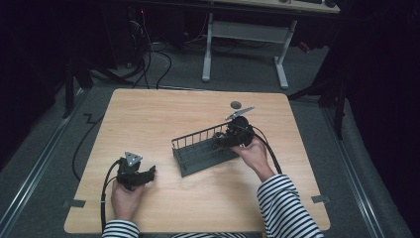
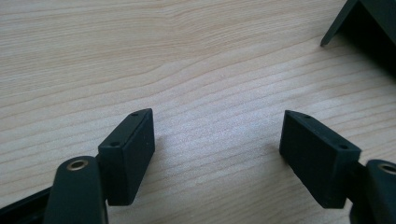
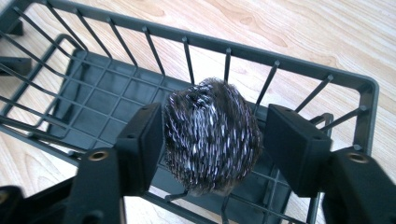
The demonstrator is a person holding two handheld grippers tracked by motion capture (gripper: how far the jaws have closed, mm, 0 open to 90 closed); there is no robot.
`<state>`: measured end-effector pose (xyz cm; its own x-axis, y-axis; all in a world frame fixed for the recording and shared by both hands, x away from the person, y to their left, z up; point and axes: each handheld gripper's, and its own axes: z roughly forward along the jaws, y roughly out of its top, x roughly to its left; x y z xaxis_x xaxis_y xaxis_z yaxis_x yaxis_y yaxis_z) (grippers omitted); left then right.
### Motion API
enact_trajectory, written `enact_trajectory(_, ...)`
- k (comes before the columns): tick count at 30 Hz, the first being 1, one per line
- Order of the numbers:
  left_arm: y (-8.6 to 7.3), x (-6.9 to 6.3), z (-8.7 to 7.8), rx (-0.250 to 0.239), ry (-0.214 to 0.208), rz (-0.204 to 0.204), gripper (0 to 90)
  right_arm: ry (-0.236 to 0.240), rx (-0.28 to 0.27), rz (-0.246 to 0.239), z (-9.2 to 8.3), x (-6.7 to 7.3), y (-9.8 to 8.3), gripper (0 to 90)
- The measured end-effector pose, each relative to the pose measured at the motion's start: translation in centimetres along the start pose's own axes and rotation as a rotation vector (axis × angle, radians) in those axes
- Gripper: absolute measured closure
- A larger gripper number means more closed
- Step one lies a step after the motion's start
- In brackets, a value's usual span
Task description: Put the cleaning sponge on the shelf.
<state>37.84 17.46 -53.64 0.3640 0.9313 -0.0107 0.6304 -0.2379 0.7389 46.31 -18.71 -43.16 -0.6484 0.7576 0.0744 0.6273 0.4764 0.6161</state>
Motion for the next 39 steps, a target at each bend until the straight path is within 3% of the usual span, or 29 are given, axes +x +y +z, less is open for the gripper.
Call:
enact_trajectory(4,0.0,0.0,0.0,0.0,0.0,0.0,27.0,-0.009,-0.046,-0.016,-0.9,0.1,-0.2,35.6)
enact_trajectory(18,0.0,0.0,0.0,0.0,0.0,0.0,26.9,-0.031,-0.171,-0.005,-4.7,-0.3,-1.2,39.4)
enact_trajectory(32,0.0,0.0,0.0,0.0,0.0,0.0,26.9,-0.051,-0.227,0.034,-8.2,-1.6,-3.4,40.2)
enact_trajectory(39,0.0,0.0,0.0,0.0,0.0,0.0,26.9,-0.052,-0.251,0.053,-8.9,-1.9,-4.5,41.0)
